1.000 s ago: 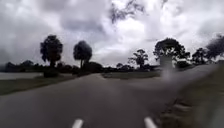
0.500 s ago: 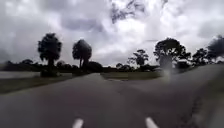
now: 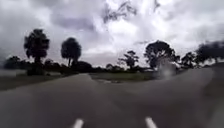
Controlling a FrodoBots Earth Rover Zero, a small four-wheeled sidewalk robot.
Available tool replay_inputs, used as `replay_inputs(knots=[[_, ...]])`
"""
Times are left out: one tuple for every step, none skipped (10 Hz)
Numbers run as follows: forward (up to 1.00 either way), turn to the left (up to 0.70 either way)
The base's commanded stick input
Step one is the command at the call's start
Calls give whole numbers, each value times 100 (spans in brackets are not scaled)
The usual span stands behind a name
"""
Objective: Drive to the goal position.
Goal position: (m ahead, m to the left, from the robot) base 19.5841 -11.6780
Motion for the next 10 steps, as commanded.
replay_inputs(knots=[[85, -34], [85, -34], [85, -34], [85, -34], [85, -34], [85, -34], [85, -34], [85, -34], [85, -34], [85, -34]])
